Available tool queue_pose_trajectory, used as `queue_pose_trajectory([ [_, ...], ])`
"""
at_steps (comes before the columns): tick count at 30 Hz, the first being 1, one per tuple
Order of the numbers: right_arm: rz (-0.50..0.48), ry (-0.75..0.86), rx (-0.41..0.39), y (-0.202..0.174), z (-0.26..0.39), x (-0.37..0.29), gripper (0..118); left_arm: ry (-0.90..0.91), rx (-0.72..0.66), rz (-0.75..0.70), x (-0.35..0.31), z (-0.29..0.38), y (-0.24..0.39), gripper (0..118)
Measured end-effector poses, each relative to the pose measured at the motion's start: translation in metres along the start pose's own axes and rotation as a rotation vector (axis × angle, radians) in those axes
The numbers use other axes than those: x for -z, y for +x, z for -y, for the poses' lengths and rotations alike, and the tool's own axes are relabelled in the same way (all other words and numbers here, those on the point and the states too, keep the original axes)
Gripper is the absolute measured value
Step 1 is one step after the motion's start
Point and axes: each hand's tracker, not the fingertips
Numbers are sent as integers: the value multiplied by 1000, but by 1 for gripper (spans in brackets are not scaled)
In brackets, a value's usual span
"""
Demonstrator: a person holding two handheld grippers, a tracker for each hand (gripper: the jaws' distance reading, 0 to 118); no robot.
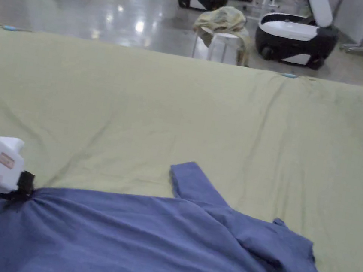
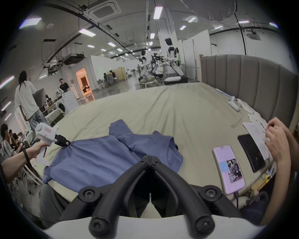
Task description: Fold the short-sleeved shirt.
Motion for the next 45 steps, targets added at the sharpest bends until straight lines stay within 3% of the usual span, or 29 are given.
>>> queue_pose_trajectory([
  [1, -25, -26, 38, 5, 5, 3, 5, 6, 6, -8, 0, 1, 0, 5],
  [2, -27, -47, 93, 8, 10, 7, 24, 7, 5, -9, -1, 2, -1, 5],
  [3, -21, -56, 142, 17, 17, 13, 50, 11, 1, -9, -2, 5, -2, 5],
  [4, -24, -76, 189, 20, 21, 19, 61, 12, 1, -6, -4, 5, 3, 5],
  [6, -35, -88, 239, 27, 25, 38, 61, 23, -4, -3, -6, 9, 2, 5],
  [10, -47, -207, 293, 36, 34, 83, 59, 41, -22, 2, -8, 12, 3, 5],
  [11, -31, -214, 280, 34, 37, 90, 51, 47, -24, 3, -9, 14, 3, 5],
  [13, -33, -176, 282, 36, 43, 89, 12, 69, -41, 7, -9, 13, 2, 5],
  [17, -65, -66, 309, 38, 28, 58, 9, 197, -59, 72, -26, 24, -3, 5],
  [23, -158, 95, 165, 8, -45, 10, 9, 527, -62, 249, -161, 37, -1, 5],
  [26, -183, 177, 82, -4, -81, -7, 9, 679, -2, 214, -233, 32, -2, 5],
  [31, -190, 306, -8, -17, -156, -26, 9, 874, -38, 245, -332, 16, -10, 5],
  [39, -188, 430, -64, -33, -274, -41, 9, 1047, -52, 211, -401, -49, -10, 5],
  [45, -89, 504, -151, -63, -357, -35, 9, 1117, -32, 70, -415, -108, 10, 5],
])
